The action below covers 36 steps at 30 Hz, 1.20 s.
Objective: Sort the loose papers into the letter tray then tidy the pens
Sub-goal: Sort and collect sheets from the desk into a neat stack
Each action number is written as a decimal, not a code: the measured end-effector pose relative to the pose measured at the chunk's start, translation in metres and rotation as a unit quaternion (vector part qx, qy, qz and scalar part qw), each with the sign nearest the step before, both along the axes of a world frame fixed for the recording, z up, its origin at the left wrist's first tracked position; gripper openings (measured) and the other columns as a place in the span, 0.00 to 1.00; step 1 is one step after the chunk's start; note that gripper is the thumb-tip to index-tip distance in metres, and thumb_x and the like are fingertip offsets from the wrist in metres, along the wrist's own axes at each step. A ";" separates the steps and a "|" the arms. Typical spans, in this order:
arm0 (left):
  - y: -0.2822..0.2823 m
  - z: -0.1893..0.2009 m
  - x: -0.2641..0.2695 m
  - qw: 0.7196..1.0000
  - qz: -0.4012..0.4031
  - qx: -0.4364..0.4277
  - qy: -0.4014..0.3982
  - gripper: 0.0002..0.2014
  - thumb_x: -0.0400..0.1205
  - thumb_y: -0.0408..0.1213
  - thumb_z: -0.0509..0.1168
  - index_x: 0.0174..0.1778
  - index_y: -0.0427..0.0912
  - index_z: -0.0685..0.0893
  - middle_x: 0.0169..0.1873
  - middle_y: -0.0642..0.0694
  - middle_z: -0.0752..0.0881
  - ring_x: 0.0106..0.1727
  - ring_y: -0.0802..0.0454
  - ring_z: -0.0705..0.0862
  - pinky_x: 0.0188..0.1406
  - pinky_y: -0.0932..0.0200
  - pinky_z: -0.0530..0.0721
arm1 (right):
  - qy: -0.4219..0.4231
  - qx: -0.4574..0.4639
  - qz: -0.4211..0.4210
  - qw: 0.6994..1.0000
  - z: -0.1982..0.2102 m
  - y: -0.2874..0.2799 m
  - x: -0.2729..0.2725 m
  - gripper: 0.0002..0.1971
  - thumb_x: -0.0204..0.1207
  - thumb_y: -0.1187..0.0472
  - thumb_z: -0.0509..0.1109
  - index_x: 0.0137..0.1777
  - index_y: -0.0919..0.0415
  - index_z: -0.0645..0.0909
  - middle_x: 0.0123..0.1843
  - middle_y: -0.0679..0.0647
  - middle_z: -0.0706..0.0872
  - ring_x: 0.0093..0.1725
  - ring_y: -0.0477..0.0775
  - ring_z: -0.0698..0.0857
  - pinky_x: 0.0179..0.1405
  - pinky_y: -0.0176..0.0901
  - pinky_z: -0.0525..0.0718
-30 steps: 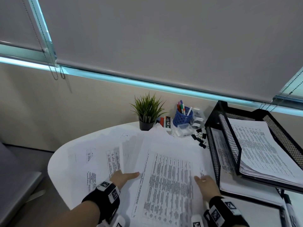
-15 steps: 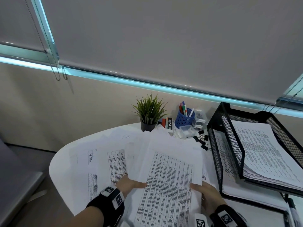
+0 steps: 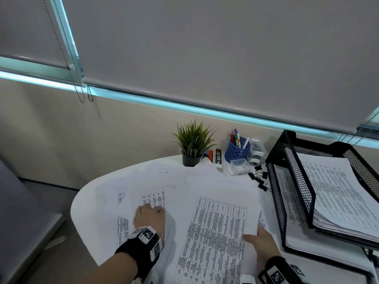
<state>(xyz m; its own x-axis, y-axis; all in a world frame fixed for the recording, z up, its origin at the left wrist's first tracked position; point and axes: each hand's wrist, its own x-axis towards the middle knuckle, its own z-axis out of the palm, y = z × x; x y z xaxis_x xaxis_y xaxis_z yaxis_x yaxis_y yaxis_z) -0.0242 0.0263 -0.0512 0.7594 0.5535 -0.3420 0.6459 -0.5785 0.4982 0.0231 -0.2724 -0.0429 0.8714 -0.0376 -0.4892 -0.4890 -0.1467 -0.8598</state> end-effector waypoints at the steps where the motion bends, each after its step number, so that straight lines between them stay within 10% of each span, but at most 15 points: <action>1: 0.004 0.000 -0.001 1.000 0.005 0.017 0.021 0.16 0.83 0.45 0.55 0.64 0.57 0.81 0.76 0.40 0.67 0.78 0.41 0.61 0.77 0.47 0.63 | -0.013 -0.004 -0.001 1.000 0.001 0.000 0.000 0.17 0.72 0.83 0.64 0.45 0.60 0.82 0.47 0.57 0.87 0.50 0.63 0.84 0.56 0.56 0.81; 9: 0.035 0.001 0.001 0.971 0.233 -0.041 0.044 0.34 0.72 0.32 0.69 0.74 0.35 0.65 0.68 0.34 0.74 0.67 0.36 0.76 0.65 0.43 0.78 | -0.008 -0.046 -0.045 0.998 -0.029 -0.011 0.004 0.17 0.73 0.79 0.68 0.61 0.70 0.80 0.55 0.64 0.87 0.56 0.65 0.83 0.65 0.60 0.77; 14: 0.044 -0.006 0.002 0.975 0.203 -0.072 0.062 0.23 0.71 0.32 0.66 0.62 0.29 0.75 0.52 0.35 0.84 0.52 0.37 0.84 0.52 0.50 0.85 | 0.016 -0.035 -0.055 0.998 -0.035 -0.019 0.009 0.22 0.74 0.78 0.68 0.68 0.70 0.77 0.57 0.62 0.84 0.58 0.63 0.81 0.70 0.61 0.73; 22: 0.026 0.005 0.006 0.968 0.240 -0.019 0.077 0.29 0.72 0.33 0.70 0.68 0.32 0.69 0.65 0.33 0.72 0.65 0.38 0.74 0.63 0.48 0.75 | 0.010 -0.012 -0.065 0.998 -0.037 -0.022 0.007 0.22 0.74 0.80 0.67 0.69 0.72 0.76 0.63 0.66 0.83 0.59 0.64 0.80 0.69 0.58 0.72; 32: 0.046 -0.006 0.001 0.979 0.168 -0.102 0.048 0.21 0.70 0.36 0.69 0.58 0.37 0.74 0.51 0.39 0.84 0.52 0.39 0.84 0.54 0.49 0.85 | 0.013 -0.013 -0.039 0.999 -0.046 -0.026 0.005 0.17 0.72 0.74 0.72 0.57 0.58 0.79 0.63 0.62 0.84 0.64 0.66 0.80 0.73 0.64 0.70; 36: 0.033 0.001 -0.014 0.981 0.135 -0.127 -0.053 0.22 0.82 0.39 0.61 0.71 0.36 0.71 0.67 0.35 0.79 0.65 0.37 0.79 0.65 0.49 0.77 | 0.016 0.001 -0.034 0.999 -0.043 -0.028 0.005 0.19 0.73 0.75 0.70 0.63 0.61 0.77 0.67 0.63 0.82 0.67 0.65 0.78 0.75 0.64 0.68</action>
<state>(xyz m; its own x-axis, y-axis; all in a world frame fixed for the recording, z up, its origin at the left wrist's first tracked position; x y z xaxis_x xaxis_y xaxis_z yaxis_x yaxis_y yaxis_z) -0.0384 0.0590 -0.0504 0.6359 0.6467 -0.4212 0.6949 -0.2424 0.6770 0.0284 -0.3005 -0.0859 0.8505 -0.0949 -0.5173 -0.5254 -0.1099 -0.8437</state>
